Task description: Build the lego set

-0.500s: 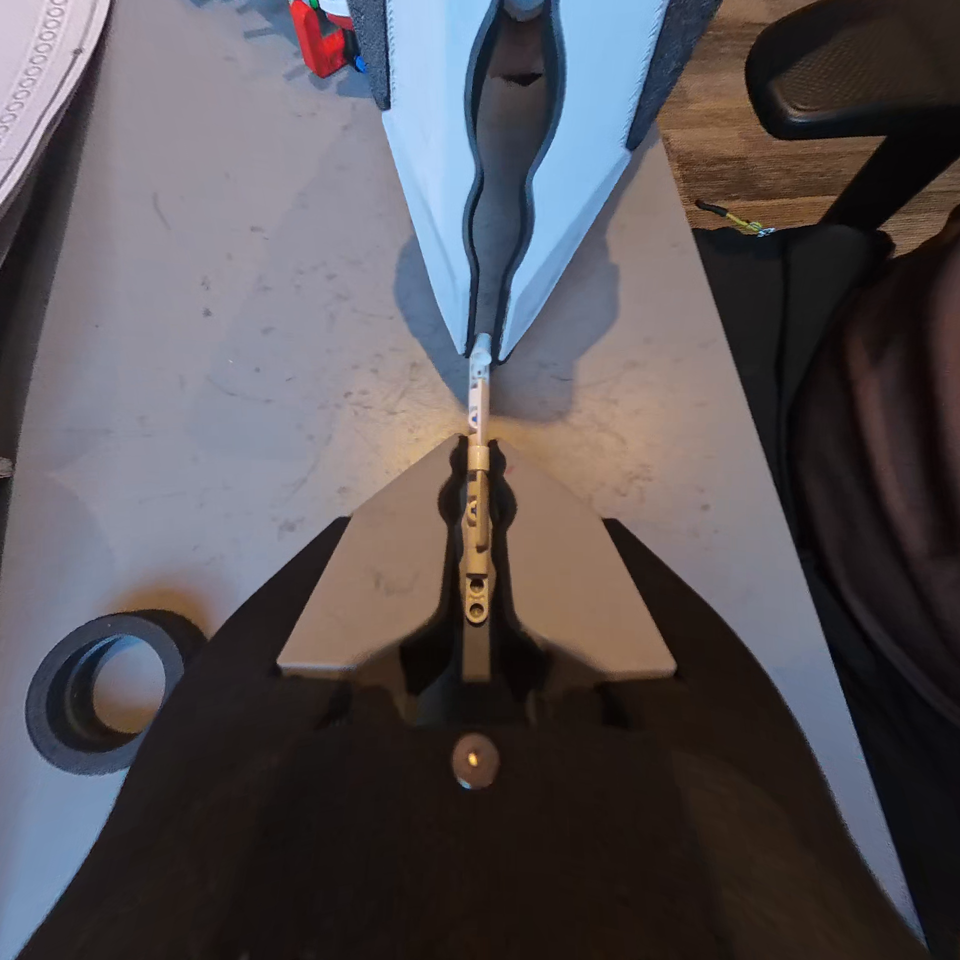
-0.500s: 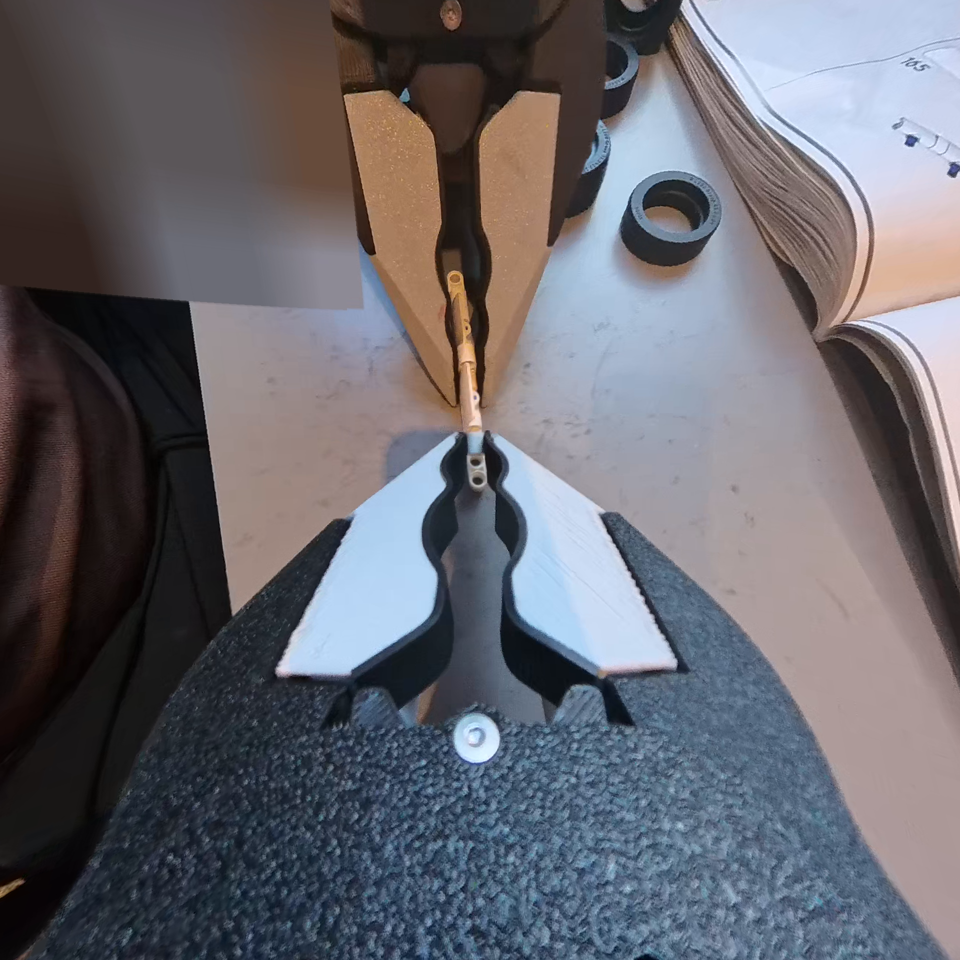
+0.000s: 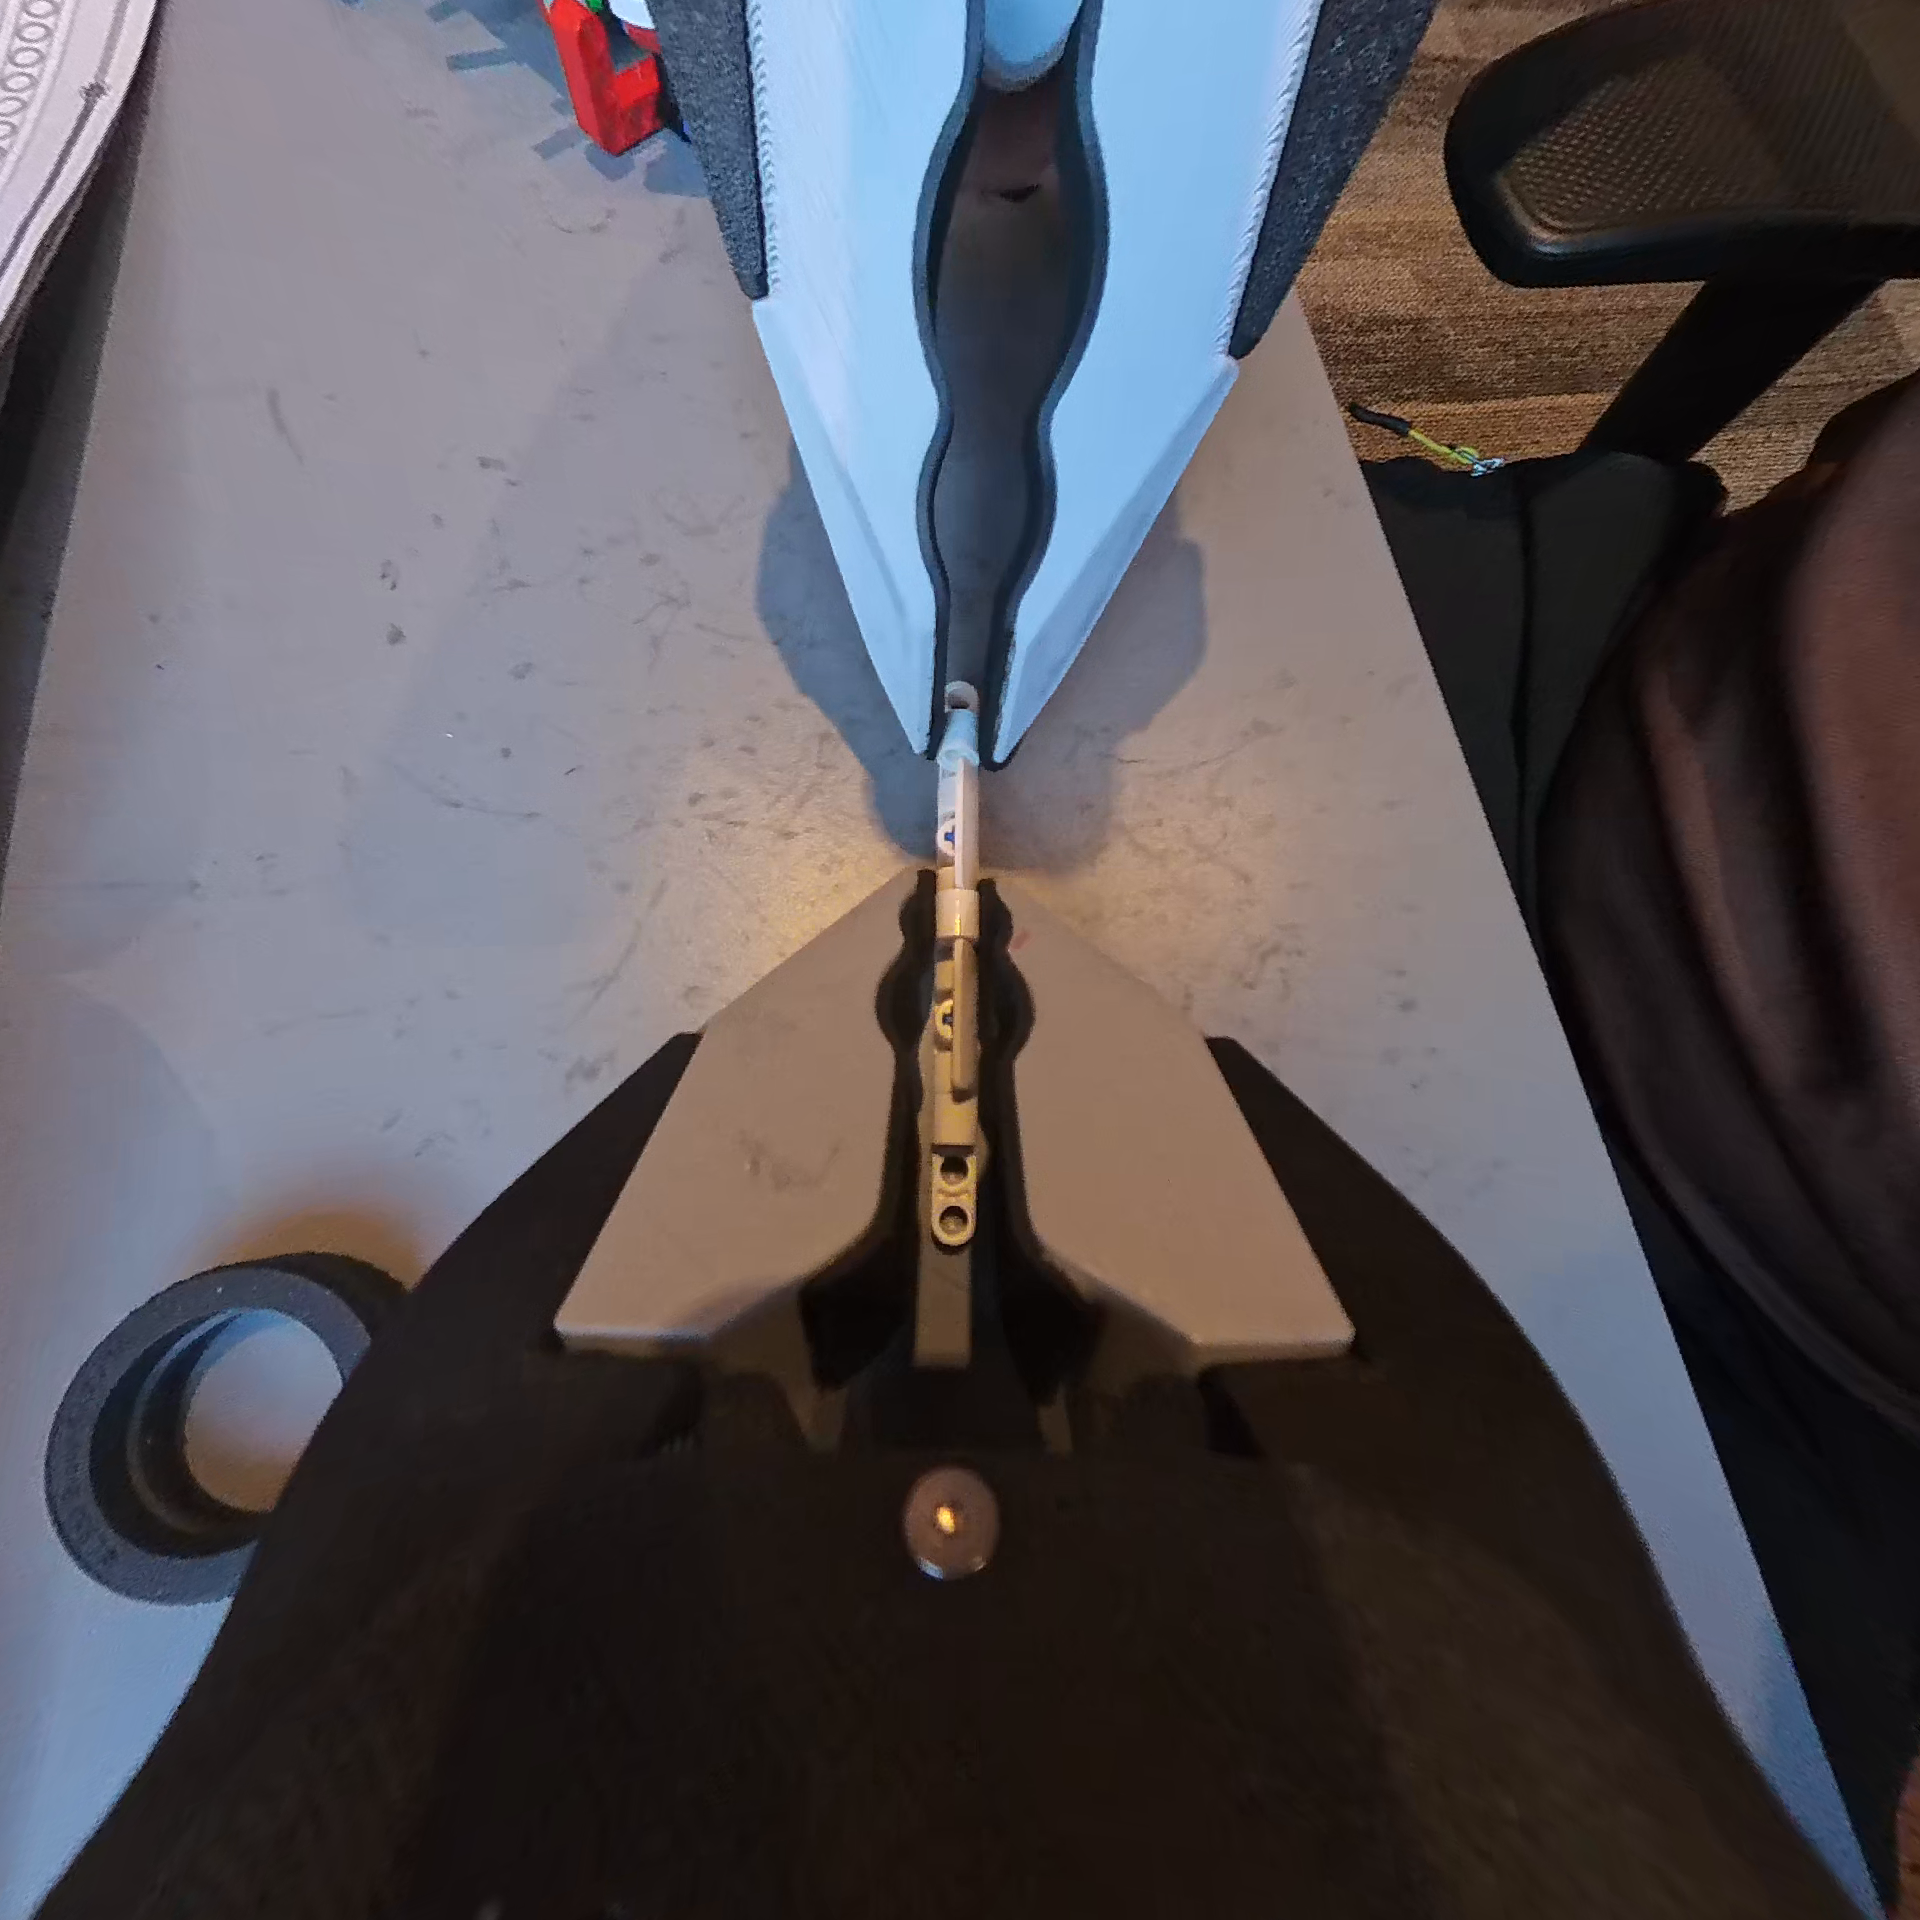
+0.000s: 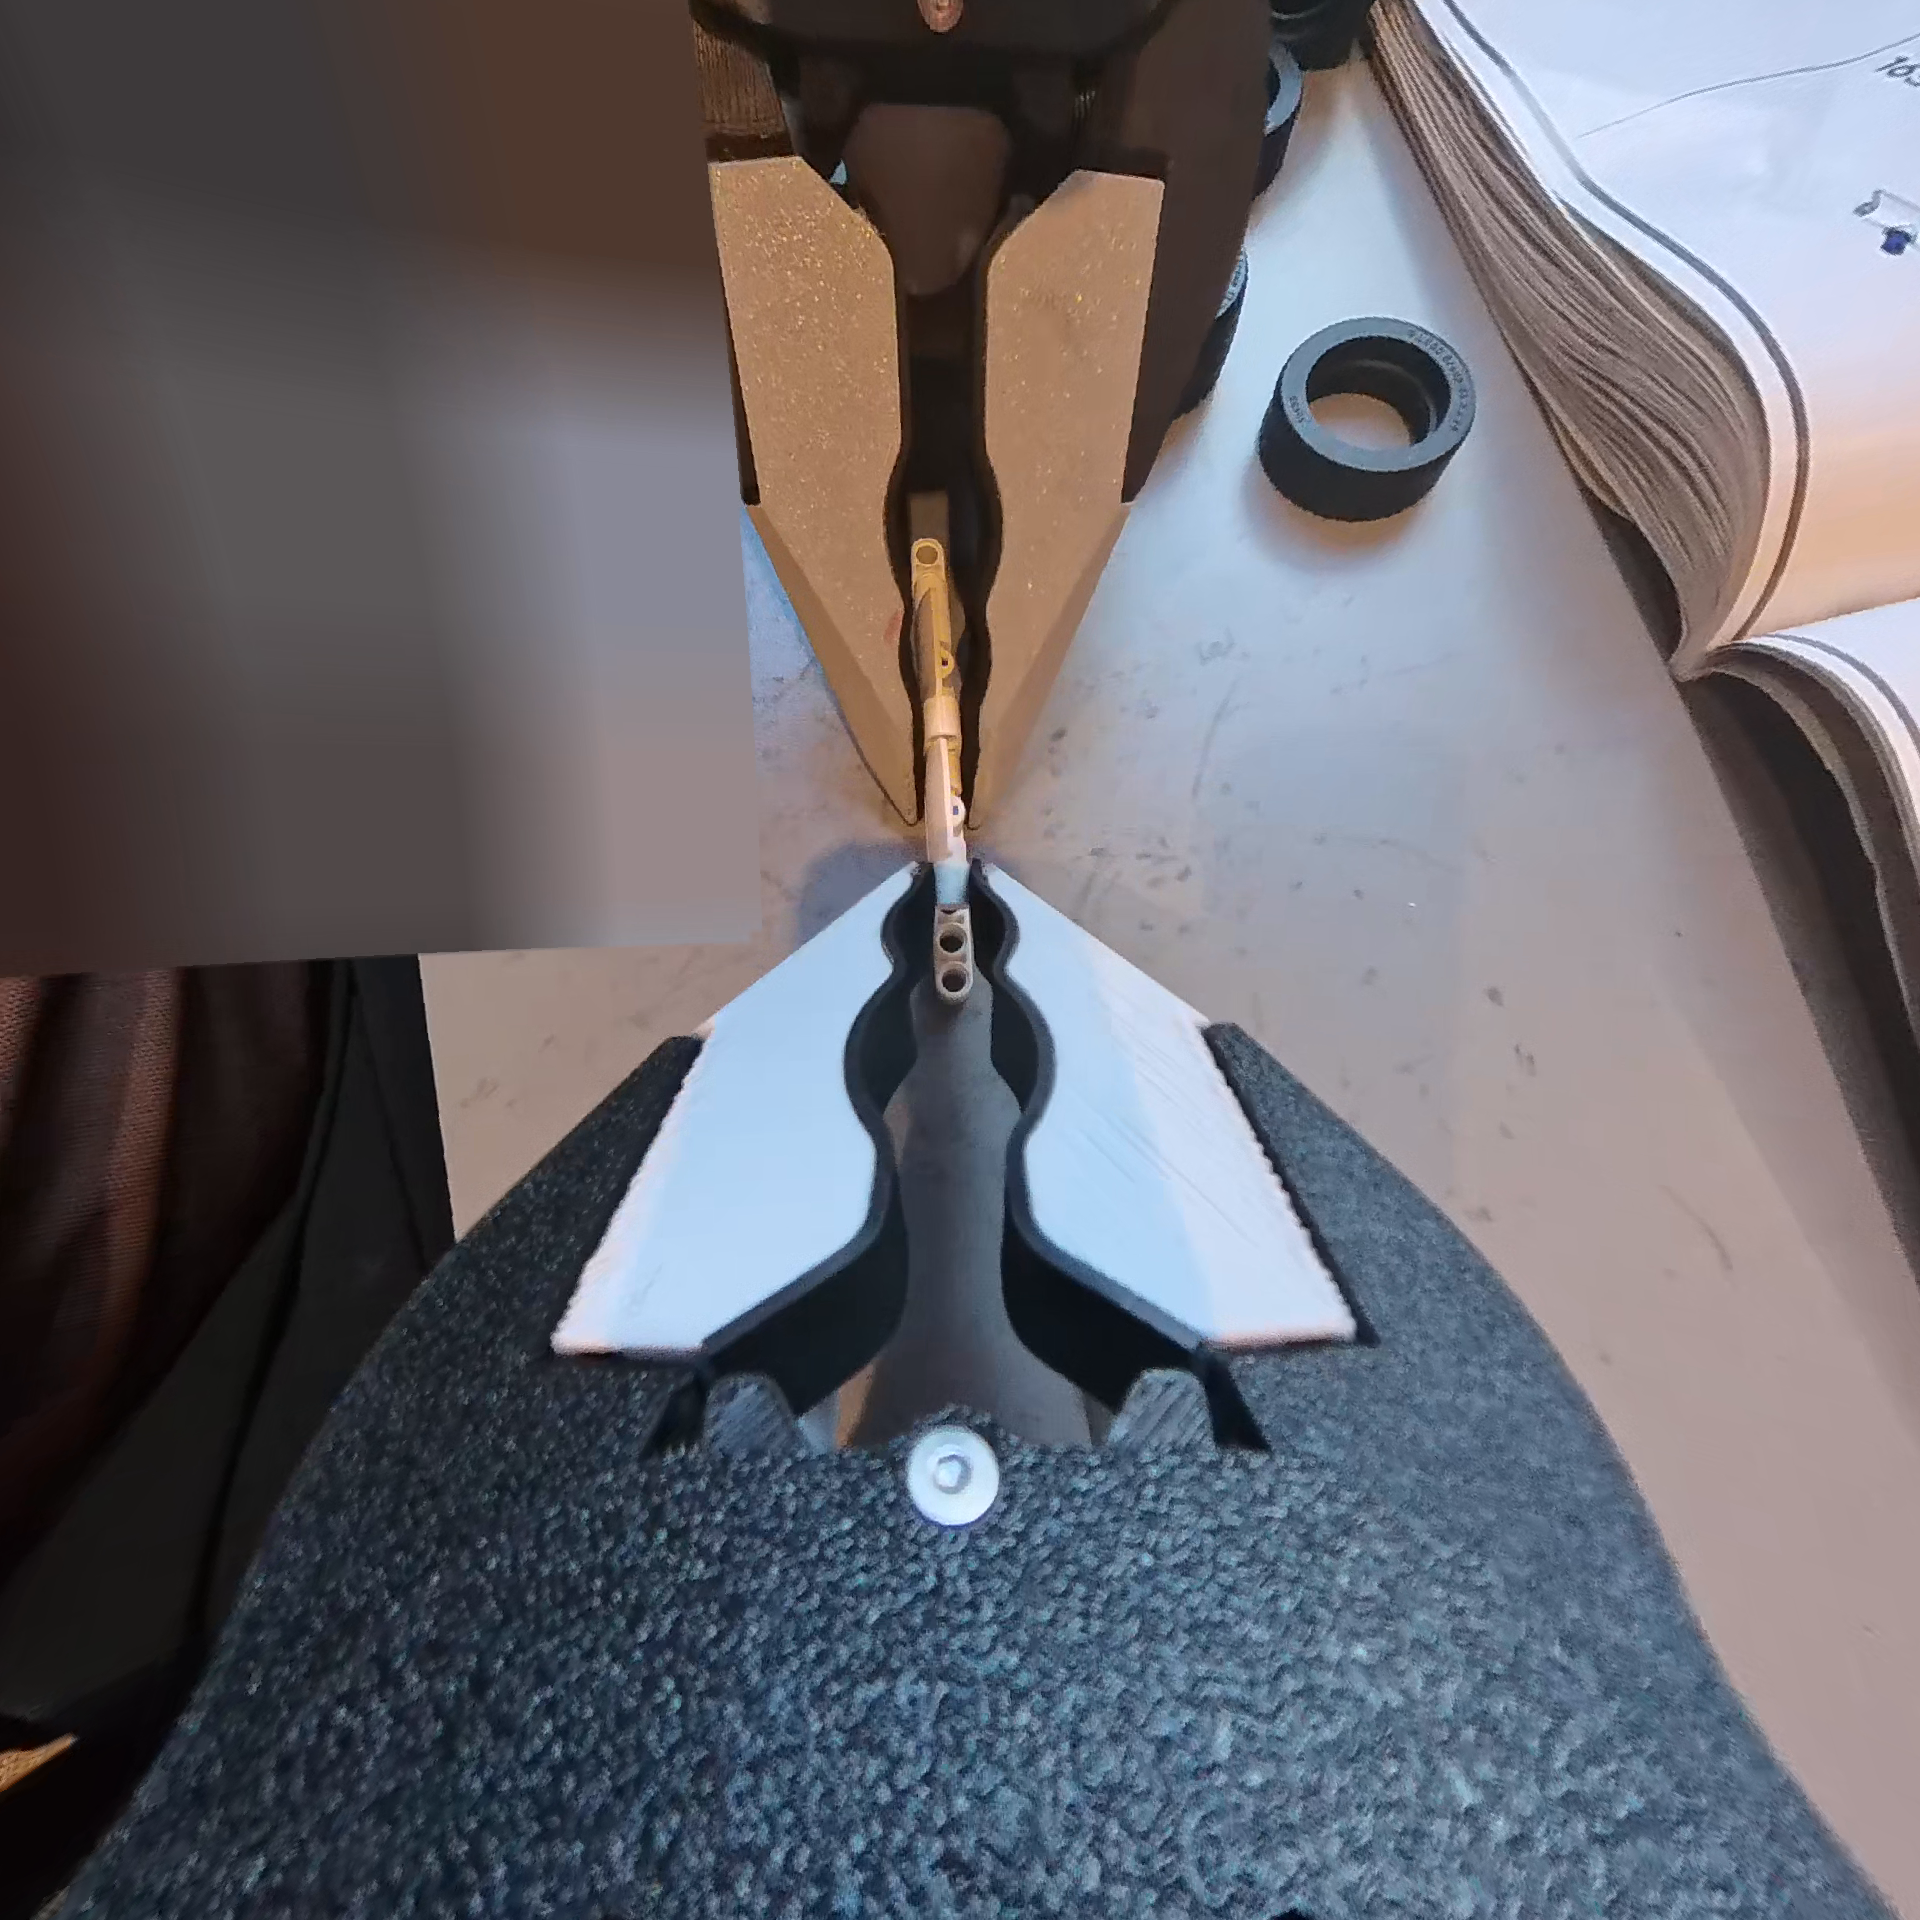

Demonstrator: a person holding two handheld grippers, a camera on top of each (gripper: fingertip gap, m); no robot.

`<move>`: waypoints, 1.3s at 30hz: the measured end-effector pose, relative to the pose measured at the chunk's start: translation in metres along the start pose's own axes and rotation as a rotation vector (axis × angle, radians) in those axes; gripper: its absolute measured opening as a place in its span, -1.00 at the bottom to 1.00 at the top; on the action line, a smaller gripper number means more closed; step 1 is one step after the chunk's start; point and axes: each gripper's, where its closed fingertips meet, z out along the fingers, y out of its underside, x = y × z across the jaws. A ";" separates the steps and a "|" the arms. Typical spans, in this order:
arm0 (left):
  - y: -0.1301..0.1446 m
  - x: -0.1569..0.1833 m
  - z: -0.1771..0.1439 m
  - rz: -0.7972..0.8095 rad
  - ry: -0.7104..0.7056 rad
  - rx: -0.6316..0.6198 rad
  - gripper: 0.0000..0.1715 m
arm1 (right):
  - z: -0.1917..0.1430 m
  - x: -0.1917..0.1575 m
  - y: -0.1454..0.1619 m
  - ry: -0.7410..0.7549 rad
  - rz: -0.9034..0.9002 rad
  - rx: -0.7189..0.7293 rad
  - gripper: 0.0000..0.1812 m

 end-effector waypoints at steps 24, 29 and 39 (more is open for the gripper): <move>-0.001 -0.001 0.001 0.000 0.001 0.001 -0.94 | -0.001 -0.001 0.002 0.045 -0.161 -0.114 -0.92; -0.001 -0.001 0.001 0.001 0.000 0.001 -0.94 | 0.000 -0.001 0.002 0.072 -0.198 -0.109 -0.92; -0.001 -0.001 0.001 0.003 -0.002 0.000 -0.94 | -0.001 -0.001 0.002 0.045 -0.162 -0.094 -0.92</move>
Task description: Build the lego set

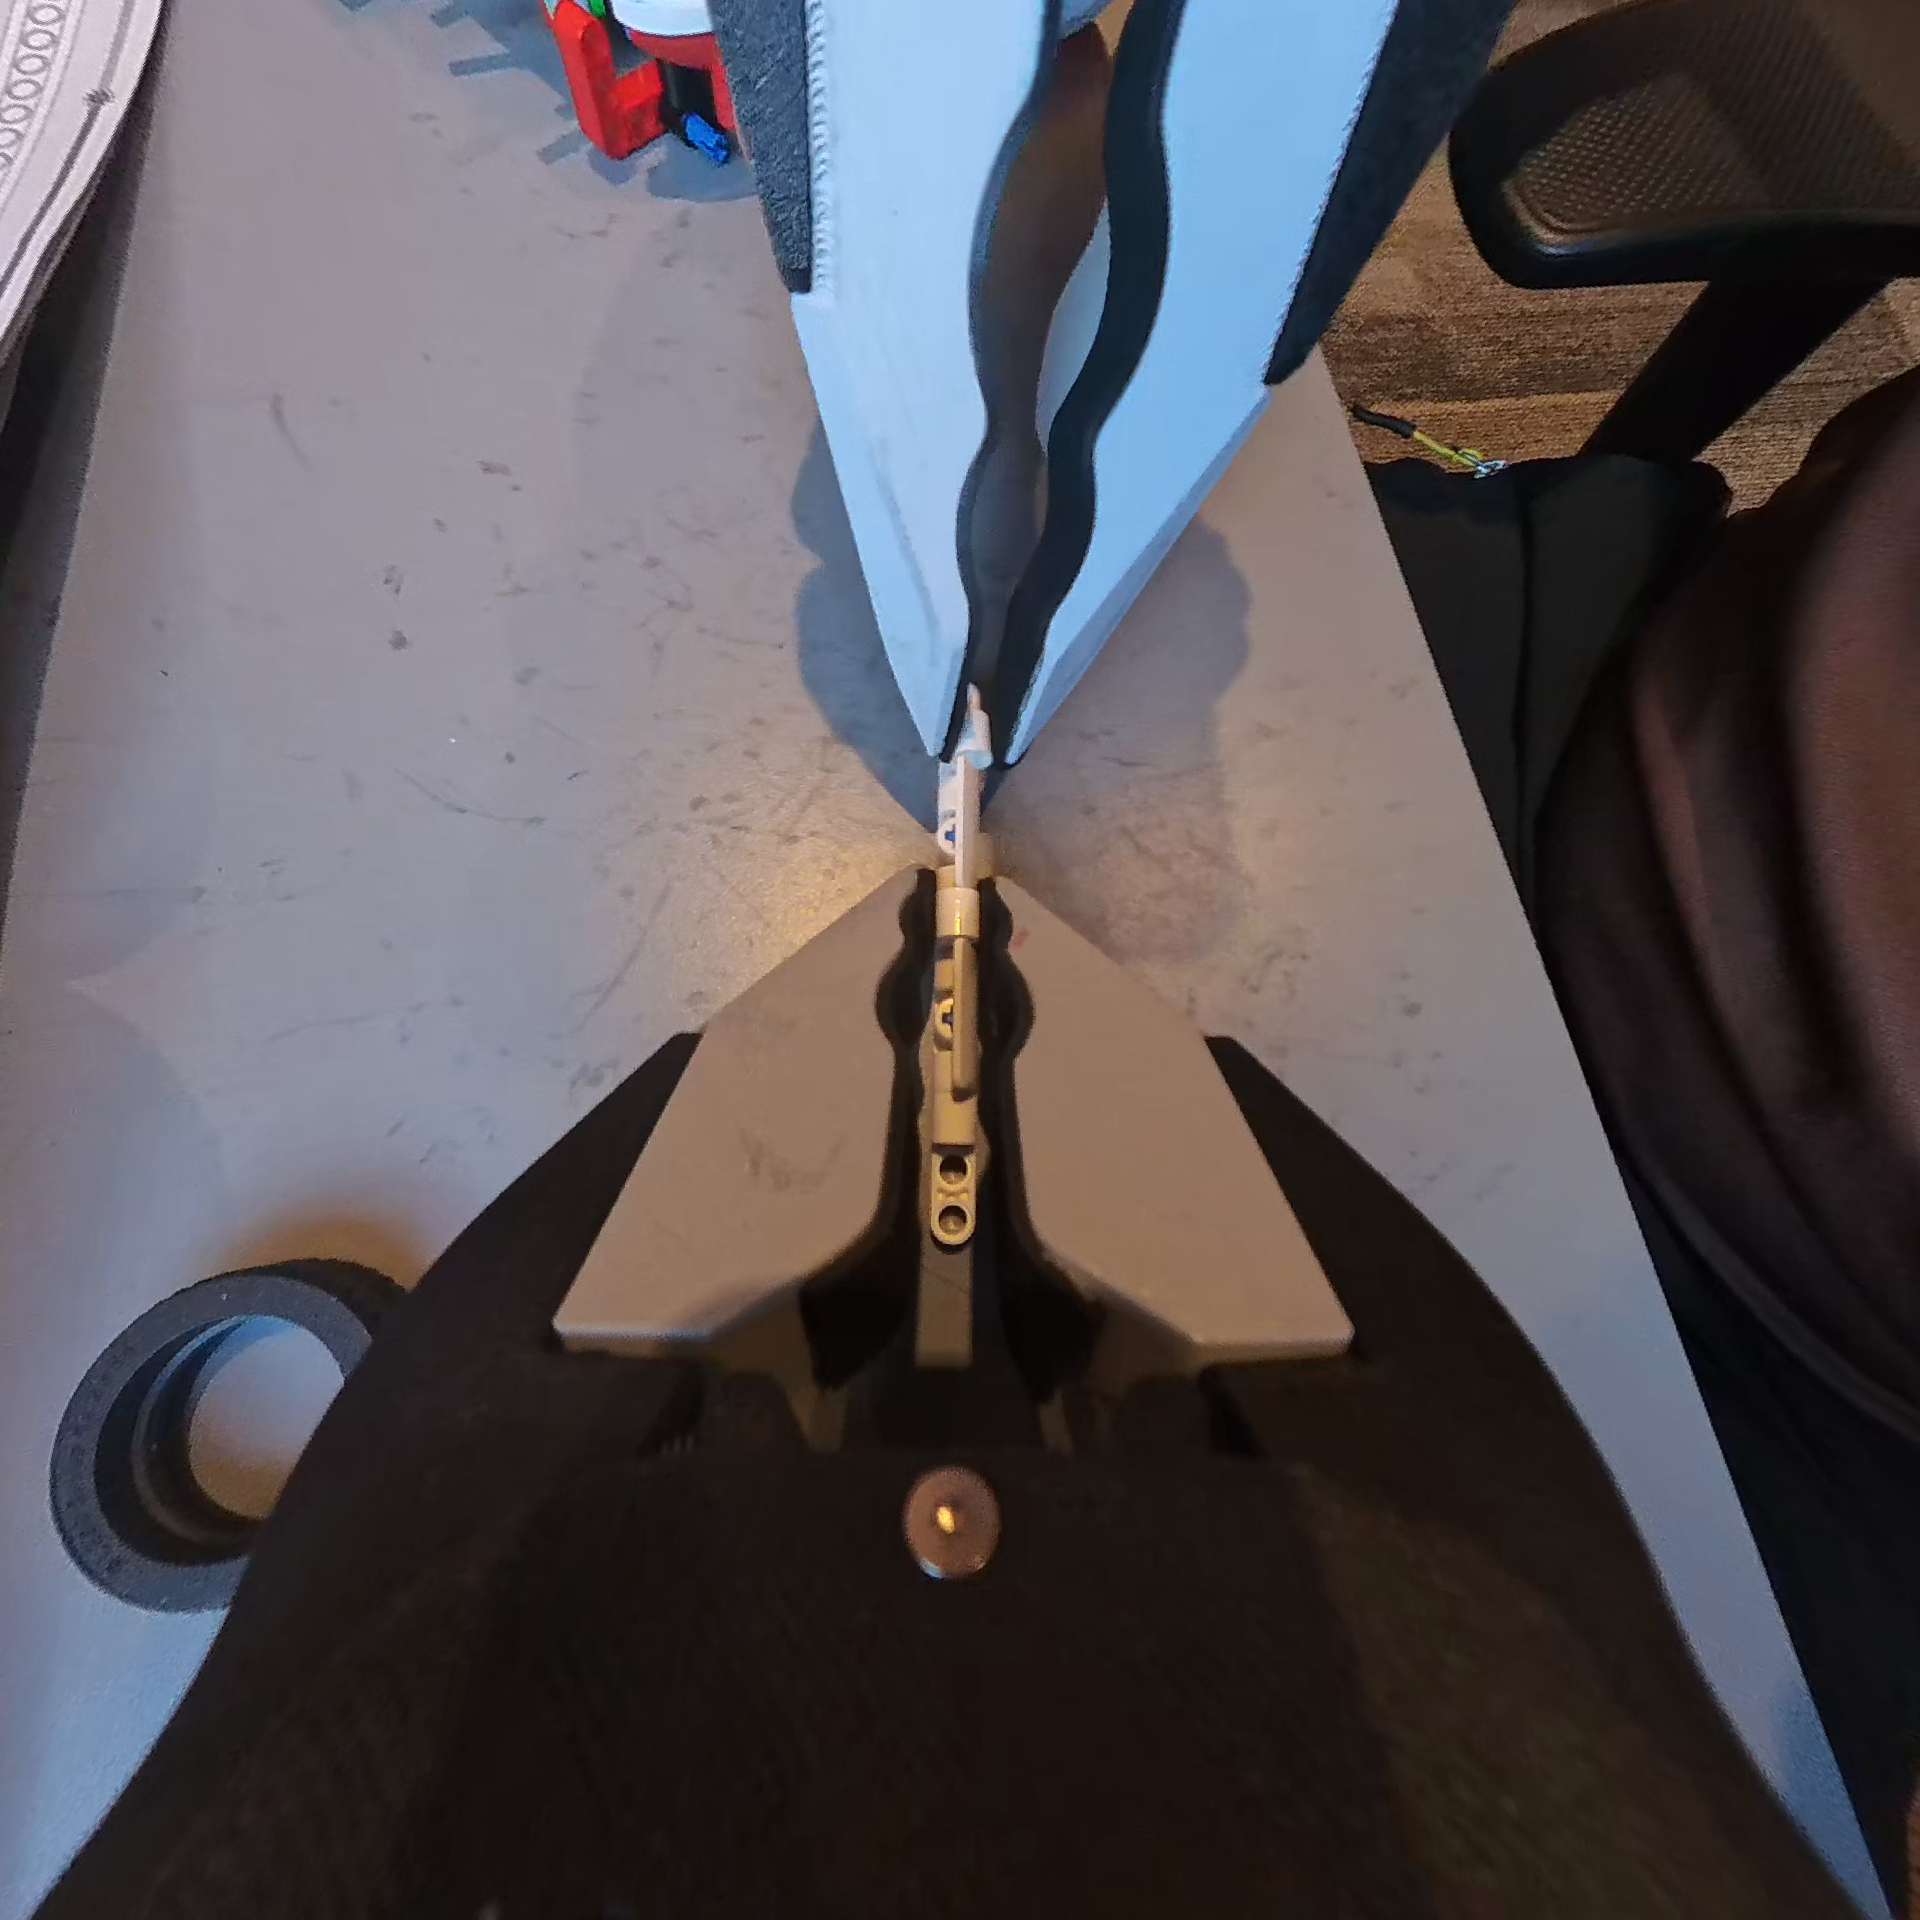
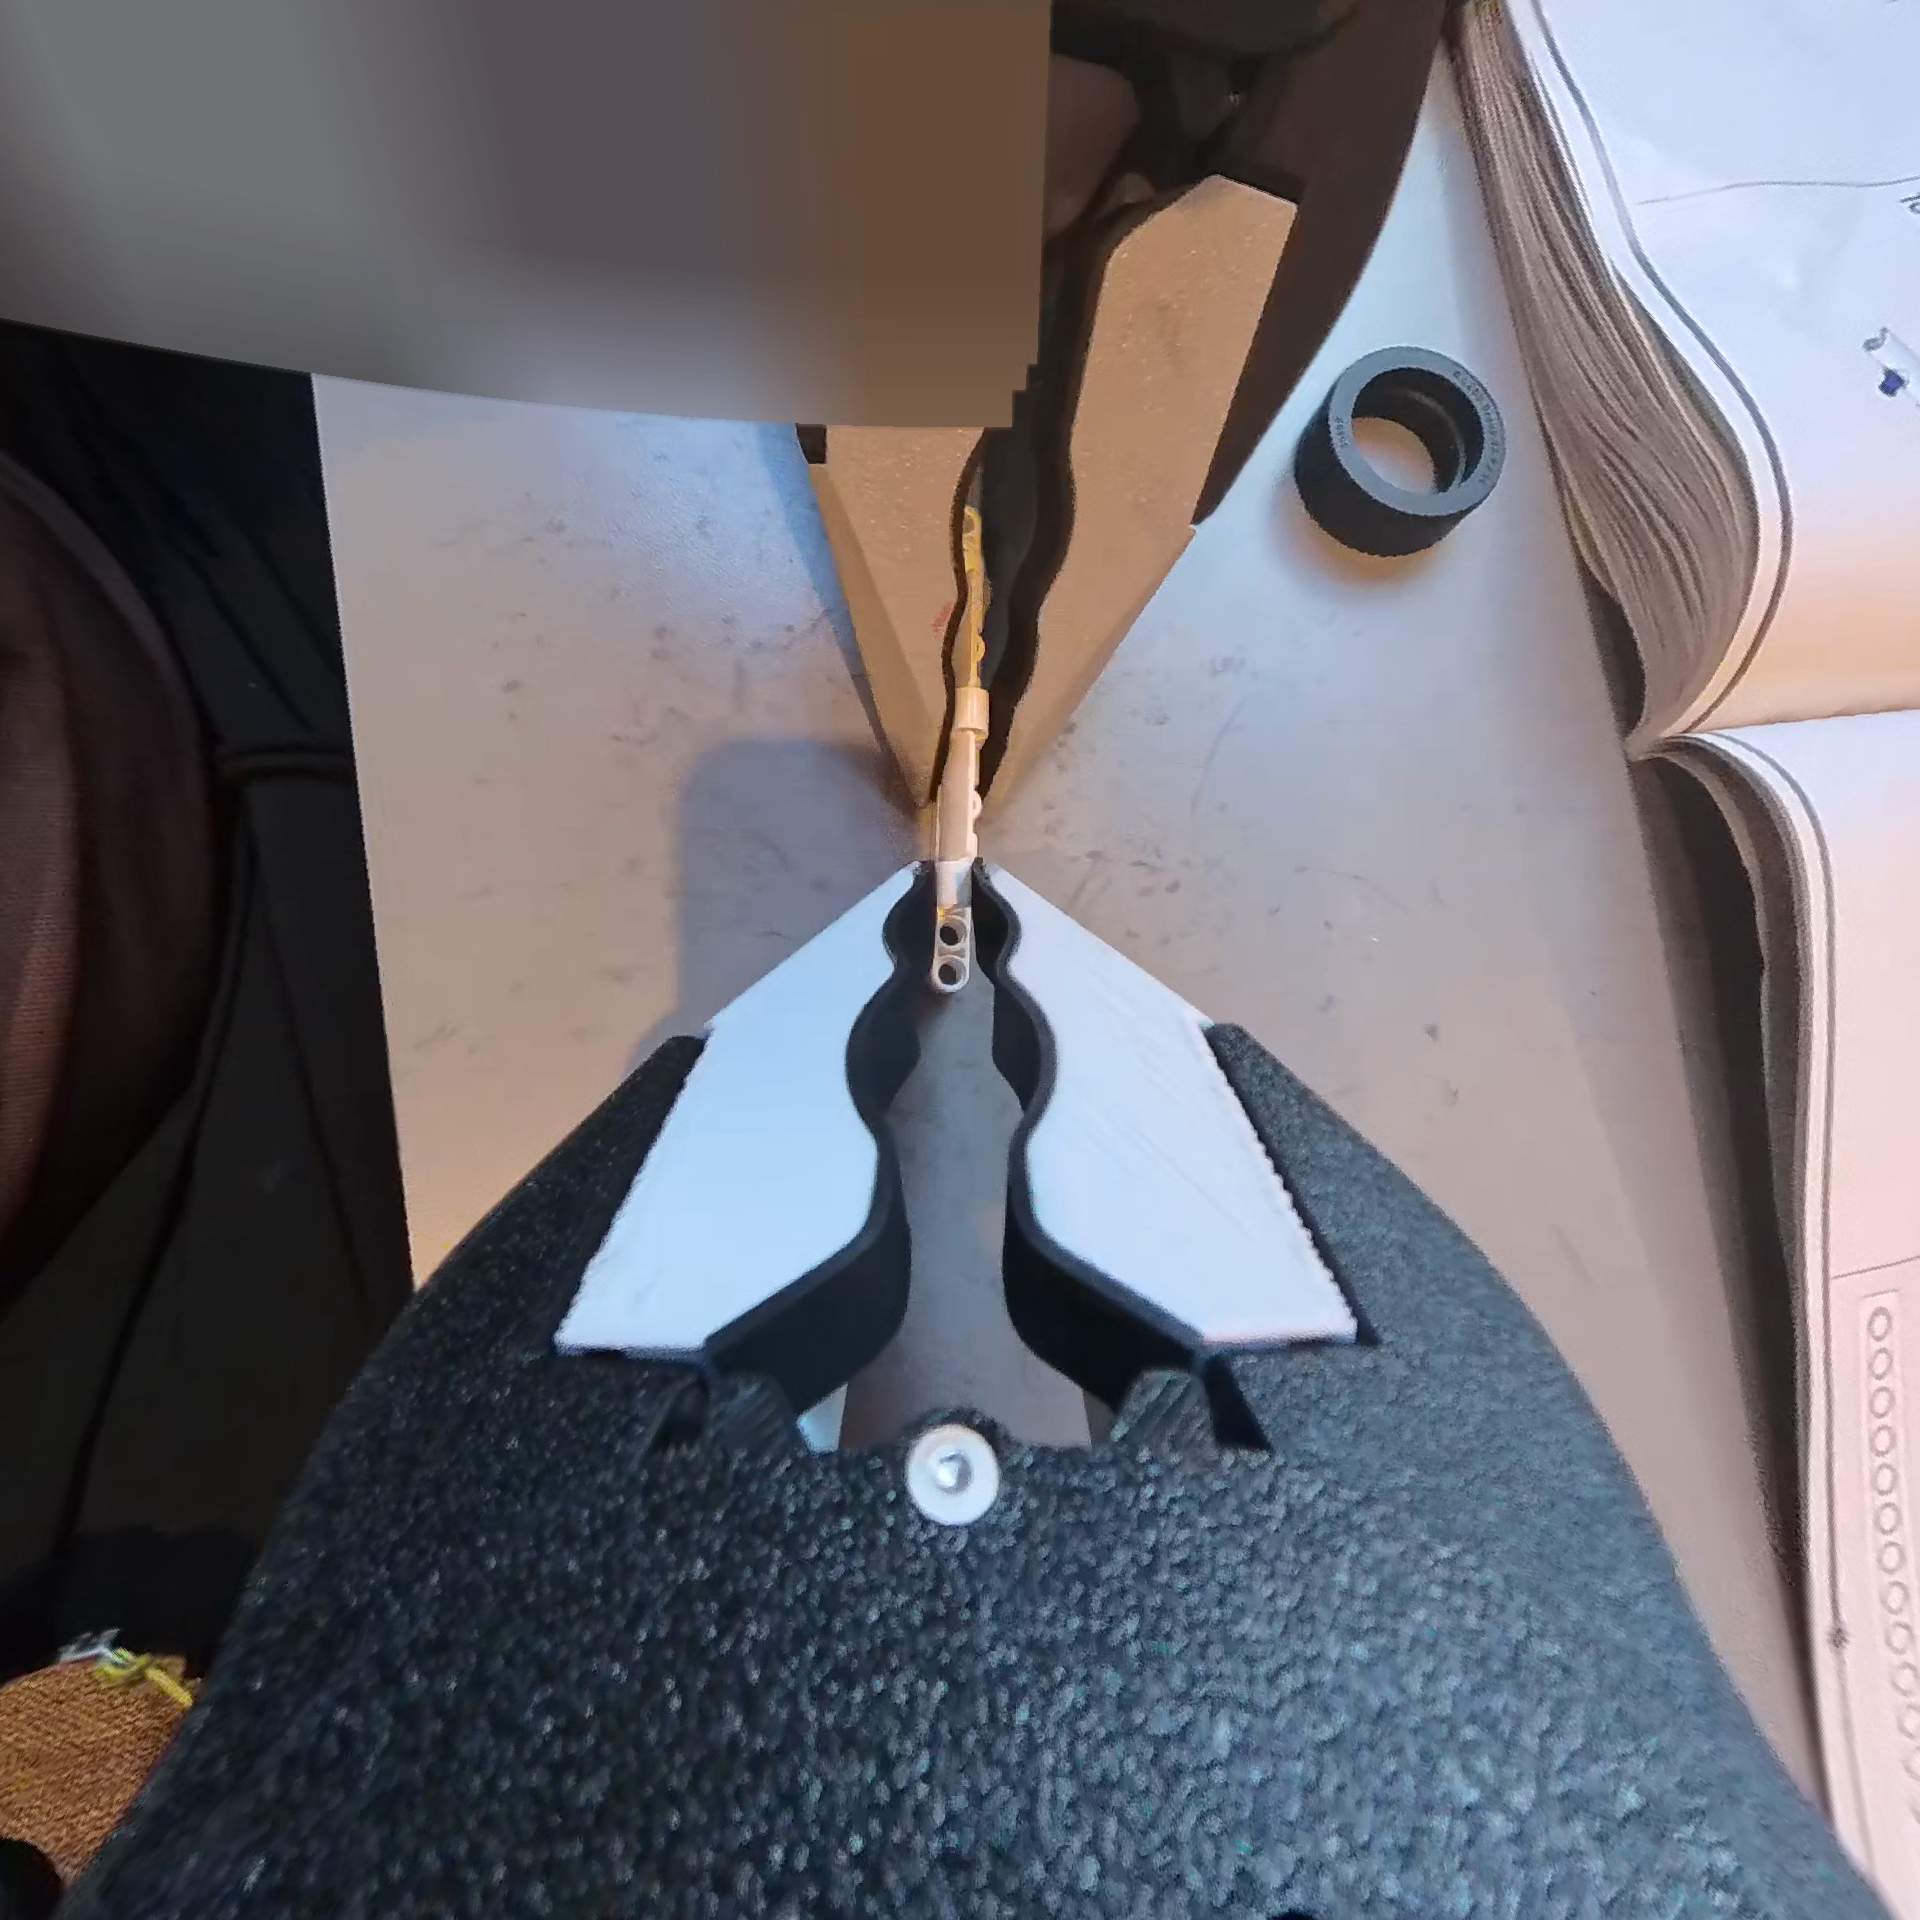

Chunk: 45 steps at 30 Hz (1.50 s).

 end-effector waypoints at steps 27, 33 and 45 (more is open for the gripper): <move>0.000 0.000 0.000 -0.004 0.004 0.000 -0.95 | 0.000 -0.002 0.000 -0.199 0.273 0.030 -0.92; 0.000 0.001 0.000 -0.001 0.007 0.000 -0.95 | -0.001 -0.002 0.000 -0.198 0.228 -0.028 -0.92; 0.000 0.001 0.000 0.006 0.002 -0.001 -0.95 | 0.001 -0.001 0.002 -0.168 0.182 -0.024 -0.92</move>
